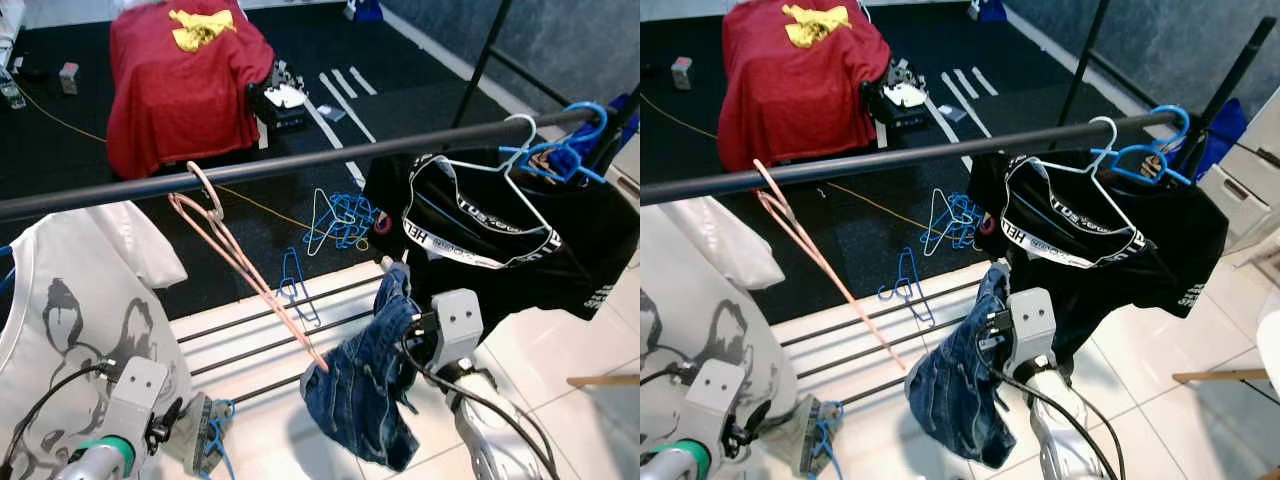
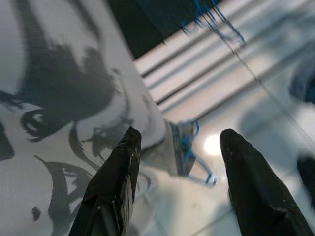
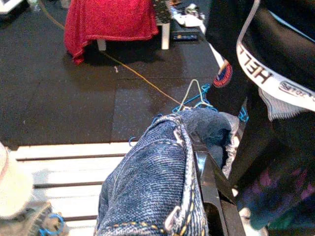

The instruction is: Hang hanger

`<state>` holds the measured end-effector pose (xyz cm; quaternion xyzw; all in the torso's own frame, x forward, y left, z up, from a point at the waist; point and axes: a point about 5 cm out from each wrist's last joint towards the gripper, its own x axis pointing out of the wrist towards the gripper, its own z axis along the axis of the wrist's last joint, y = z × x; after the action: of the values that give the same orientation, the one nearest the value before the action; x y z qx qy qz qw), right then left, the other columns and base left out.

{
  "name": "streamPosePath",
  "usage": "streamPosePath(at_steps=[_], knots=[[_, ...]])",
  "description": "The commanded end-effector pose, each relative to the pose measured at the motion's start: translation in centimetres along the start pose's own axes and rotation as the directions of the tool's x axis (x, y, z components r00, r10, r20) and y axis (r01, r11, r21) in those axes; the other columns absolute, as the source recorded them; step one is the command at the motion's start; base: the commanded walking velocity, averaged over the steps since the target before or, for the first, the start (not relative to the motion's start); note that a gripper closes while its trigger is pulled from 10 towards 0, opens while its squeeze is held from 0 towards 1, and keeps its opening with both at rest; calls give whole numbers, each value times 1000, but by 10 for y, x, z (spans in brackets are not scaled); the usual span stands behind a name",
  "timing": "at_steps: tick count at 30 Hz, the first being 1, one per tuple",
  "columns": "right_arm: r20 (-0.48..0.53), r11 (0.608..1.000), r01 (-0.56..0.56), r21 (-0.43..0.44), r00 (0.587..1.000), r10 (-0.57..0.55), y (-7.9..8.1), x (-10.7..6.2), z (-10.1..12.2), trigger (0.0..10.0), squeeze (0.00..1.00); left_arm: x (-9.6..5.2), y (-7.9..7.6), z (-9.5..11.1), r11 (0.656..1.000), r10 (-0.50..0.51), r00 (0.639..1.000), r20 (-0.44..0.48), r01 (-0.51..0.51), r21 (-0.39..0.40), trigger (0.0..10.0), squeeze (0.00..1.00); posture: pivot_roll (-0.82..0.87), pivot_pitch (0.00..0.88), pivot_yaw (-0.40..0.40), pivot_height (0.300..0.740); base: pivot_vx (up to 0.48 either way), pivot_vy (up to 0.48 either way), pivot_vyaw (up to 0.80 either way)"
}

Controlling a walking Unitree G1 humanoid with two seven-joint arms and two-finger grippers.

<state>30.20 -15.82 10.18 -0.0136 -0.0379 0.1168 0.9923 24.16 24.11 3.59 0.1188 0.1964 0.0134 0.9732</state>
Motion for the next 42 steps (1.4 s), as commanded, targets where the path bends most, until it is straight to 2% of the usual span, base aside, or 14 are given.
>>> streamPosePath(at_steps=[1, 8, 12, 16, 18, 20, 22, 23, 24, 28, 32, 36, 42], knots=[[-4, 999, 24, 24, 1000, -24, -4, -4, -4, 10000, 0, -3, -1, -9, 1000, 16, 1000, -16, -16, -26, 10000, 0, -80, 132, 9, 740, 0, 0, 0], [95, 992, 125, -29, 988, -122, -4, -6, 10, 10000, 0, 0, -3, -9, 999, 41, 999, 29, -40, -27, 10000, 0, -92, 118, 19, 740, 0, 0, 0], [99, 991, 132, -27, 987, -129, -2, -8, 9, 10000, 0, 0, -4, -7, 999, 49, 998, 49, -48, -26, 10000, 0, -93, 116, 21, 740, 0, 0, 0], [110, 990, 135, -50, 986, -129, 3, -10, 10, 10000, 0, 1, -6, 6, 997, 73, 991, 113, -69, -35, 10000, 0, -89, 116, 22, 740, 0, 0, 0], [134, 988, 136, -73, 983, -125, 7, -10, 14, 10000, 0, 1, -9, 17, 997, 80, 982, 168, -81, -2, 10000, 0, -87, 116, 21, 740, 0, 0, 0], [145, 987, 136, -82, 982, -123, 9, -10, 15, 10000, 0, 0, -9, 20, 996, 81, 979, 186, -84, 8, 10000, 0, -87, 117, 21, 740, 0, 0, 0], [176, 985, 145, -97, 976, -127, 10, -9, 21, 10000, 0, -2, -13, 32, 996, 71, 967, 245, -80, 27, 10000, 0, -85, 117, 21, 740, -127, 0, 0], [176, 985, 145, -97, 976, -127, 10, -9, 21, 10000, 0, -2, -13, 32, 996, 71, 967, 245, -80, 27, 10000, 0, -85, 117, 21, 740, -255, 0, 0], [192, 983, 156, -100, 972, -135, 11, -8, 24, 10000, 0, -5, -17, 41, 997, 54, 955, 291, -67, 36, 10000, 0, -84, 119, 22, 740, -405, 0, 0], [192, 983, 156, -93, 972, -136, 12, -7, 25, 10000, 0, -9, -23, 53, 997, 20, 940, 342, -42, 59, 10000, 0, -83, 122, 22, 740, -416, 0, 0], [190, 984, 150, -95, 973, -130, 13, -7, 24, 10000, 0, -10, -25, 56, 997, 11, 935, 356, -36, 62, 10000, 0, -83, 122, 22, 740, -428, 0, 0], [183, 983, 143, -112, 976, -121, 16, -6, 24, 10000, 0, -10, -32, 72, 999, 4, 920, 391, -20, 37, 10000, 0, -82, 130, 22, 740, -427, 0, 0], [185, 983, 148, -112, 975, -126, 16, -3, 25, 10000, 0, -9, -35, 81, 999, -4, 911, 412, -12, 35, 10000, 0, -81, 131, 25, 740, -426, 0, 0]])
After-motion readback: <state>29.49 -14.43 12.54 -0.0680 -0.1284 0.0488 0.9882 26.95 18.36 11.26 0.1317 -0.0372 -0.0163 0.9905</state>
